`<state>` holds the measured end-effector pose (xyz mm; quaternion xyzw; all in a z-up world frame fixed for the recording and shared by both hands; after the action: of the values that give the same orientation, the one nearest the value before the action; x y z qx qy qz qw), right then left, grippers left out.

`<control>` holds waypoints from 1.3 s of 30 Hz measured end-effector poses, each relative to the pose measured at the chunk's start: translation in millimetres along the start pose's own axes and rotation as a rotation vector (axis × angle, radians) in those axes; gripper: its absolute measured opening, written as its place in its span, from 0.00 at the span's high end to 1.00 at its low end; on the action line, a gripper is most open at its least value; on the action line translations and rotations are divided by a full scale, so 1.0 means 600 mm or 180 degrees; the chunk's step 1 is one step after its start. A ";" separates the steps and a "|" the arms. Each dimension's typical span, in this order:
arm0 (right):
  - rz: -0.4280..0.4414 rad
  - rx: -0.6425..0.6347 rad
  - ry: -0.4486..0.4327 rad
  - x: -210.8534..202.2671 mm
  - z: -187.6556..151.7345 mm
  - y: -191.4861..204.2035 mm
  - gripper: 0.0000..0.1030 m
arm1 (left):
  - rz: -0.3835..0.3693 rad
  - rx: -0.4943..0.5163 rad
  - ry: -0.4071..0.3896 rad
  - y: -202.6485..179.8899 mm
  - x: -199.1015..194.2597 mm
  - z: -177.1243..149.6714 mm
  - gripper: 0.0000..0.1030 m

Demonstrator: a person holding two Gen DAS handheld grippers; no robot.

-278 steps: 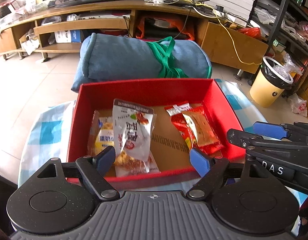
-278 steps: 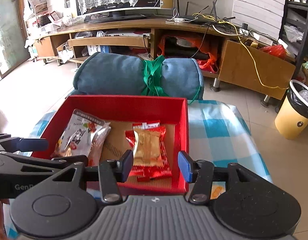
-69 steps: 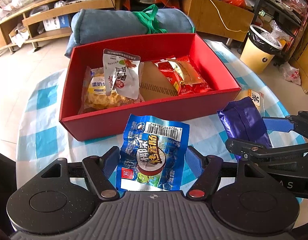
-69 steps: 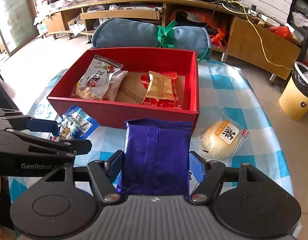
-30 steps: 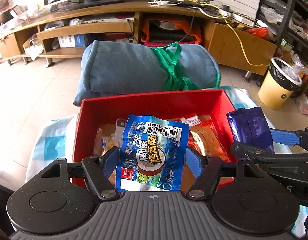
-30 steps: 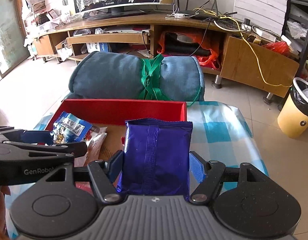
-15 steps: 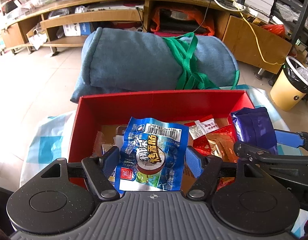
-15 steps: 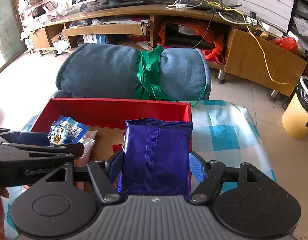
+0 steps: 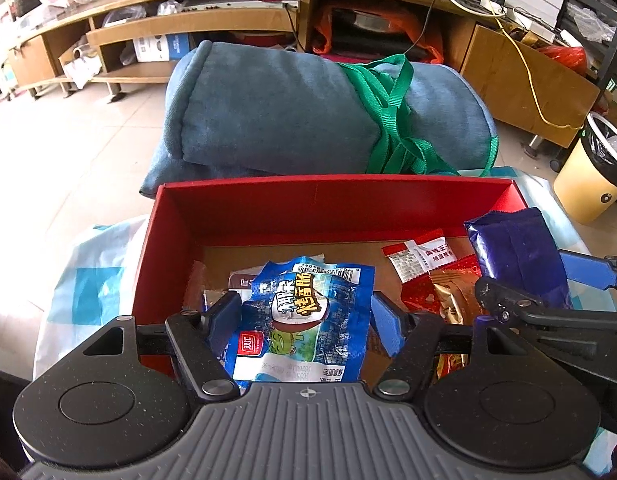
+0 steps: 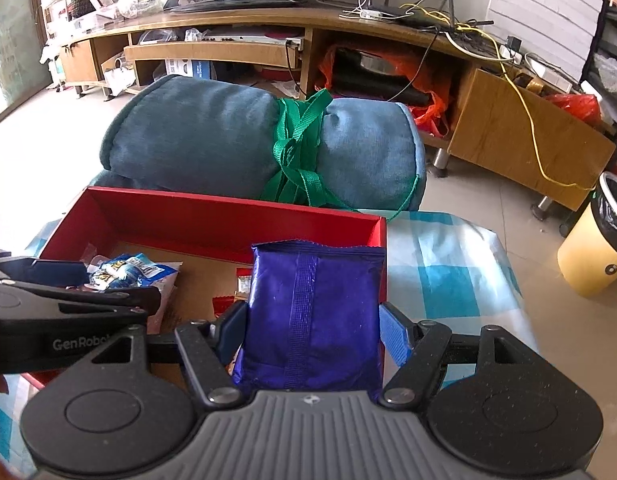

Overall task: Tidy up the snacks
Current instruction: 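Carry the sausage packet with the left tool while the right tool carries the purple bag over the box, then open both tools to drop the sausage packet and purple bag into the box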

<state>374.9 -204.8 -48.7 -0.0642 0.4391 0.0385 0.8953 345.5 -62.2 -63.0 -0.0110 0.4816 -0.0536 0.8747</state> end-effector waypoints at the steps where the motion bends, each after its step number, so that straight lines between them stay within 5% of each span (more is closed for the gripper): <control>1: 0.0001 -0.0006 -0.0002 0.000 0.001 0.001 0.37 | 0.0004 -0.0008 0.0002 0.001 0.000 0.000 0.27; 39: -0.0003 -0.0095 0.0163 0.021 -0.018 0.015 0.36 | 0.0197 0.0111 0.0094 0.022 0.011 -0.015 0.23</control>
<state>373.1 -197.3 -65.7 -0.0788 0.4612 0.0429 0.8827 342.7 -49.7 -74.3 0.0200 0.4935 -0.0350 0.8688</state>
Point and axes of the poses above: each gripper's, at about its wrist camera, not at the fingertips, and x roughly the way its jaws point, y to its left, z to its top, the point moved 9 cm from there along x, roughly the way its jaws point, and after that the axes turned 4 degrees about -z, right-handed, at the moved point
